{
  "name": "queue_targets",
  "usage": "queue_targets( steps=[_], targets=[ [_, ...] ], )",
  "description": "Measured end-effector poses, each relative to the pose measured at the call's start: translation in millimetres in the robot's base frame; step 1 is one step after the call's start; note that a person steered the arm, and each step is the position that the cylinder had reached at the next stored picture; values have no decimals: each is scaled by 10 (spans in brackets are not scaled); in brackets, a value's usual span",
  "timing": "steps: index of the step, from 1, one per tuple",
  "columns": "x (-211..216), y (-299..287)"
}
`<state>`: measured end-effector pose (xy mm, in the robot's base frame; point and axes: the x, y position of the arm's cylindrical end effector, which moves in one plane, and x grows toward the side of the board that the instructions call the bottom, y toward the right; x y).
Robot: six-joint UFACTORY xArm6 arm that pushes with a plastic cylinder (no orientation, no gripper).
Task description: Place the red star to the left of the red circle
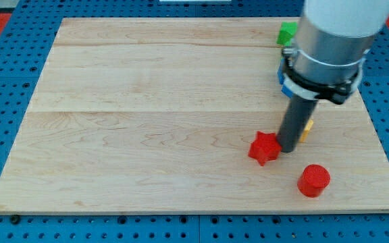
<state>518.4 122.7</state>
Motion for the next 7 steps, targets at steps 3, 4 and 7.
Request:
queue_targets(
  steps=[3,4,7],
  targets=[
    [-481,-598],
    [-329,-580],
    [24,-584]
  ],
)
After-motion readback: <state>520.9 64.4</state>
